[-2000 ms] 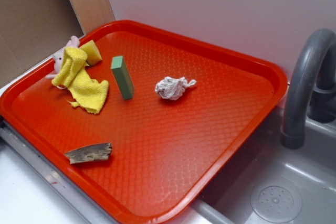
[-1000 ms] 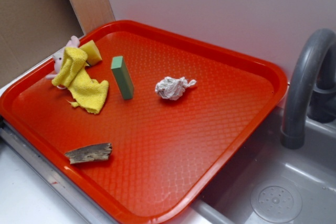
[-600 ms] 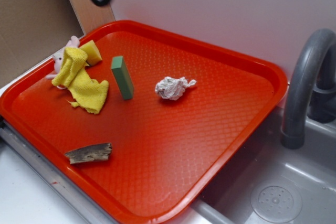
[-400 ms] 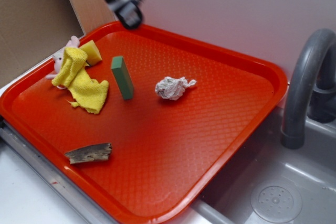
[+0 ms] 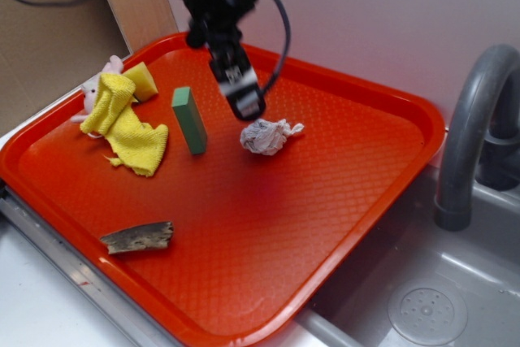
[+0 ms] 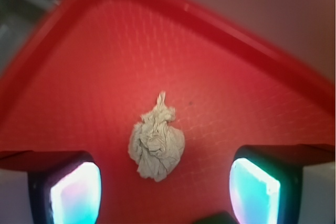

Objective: Grab the white paper.

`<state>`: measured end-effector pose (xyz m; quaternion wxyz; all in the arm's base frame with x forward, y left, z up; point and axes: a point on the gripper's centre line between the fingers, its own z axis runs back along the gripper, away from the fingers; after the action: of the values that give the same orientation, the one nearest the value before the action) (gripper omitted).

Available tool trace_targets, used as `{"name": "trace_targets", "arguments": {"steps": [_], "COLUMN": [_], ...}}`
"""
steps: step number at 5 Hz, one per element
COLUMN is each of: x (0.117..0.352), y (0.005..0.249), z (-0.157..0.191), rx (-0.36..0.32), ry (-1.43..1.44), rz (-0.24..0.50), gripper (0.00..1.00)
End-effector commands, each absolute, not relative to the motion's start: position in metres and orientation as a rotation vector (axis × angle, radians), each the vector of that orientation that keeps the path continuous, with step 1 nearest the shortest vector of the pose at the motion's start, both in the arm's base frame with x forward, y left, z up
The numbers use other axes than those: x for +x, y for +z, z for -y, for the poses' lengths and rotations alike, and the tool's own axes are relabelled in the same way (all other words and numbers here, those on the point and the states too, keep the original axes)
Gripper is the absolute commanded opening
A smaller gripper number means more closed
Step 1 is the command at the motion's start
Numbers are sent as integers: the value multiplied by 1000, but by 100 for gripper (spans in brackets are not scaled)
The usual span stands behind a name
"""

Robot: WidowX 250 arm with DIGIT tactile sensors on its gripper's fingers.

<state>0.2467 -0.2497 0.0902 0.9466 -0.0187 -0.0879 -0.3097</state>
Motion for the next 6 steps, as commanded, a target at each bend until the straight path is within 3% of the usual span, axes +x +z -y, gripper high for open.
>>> {"name": "trace_targets", "arguments": {"steps": [1,2,3,4,5,6], "x": [245,248,246,239,231,233], "y": [60,34,30,36,53,97], "z": [261,272,274,276,269,237], "rx": [-45,-68,-18,-5,-58,-124], "ry": [-645,-652,-643,-627,-616,-469], "rz": [146,112,113,120,89,89], "gripper": [100,100,0,0,0,0]}}
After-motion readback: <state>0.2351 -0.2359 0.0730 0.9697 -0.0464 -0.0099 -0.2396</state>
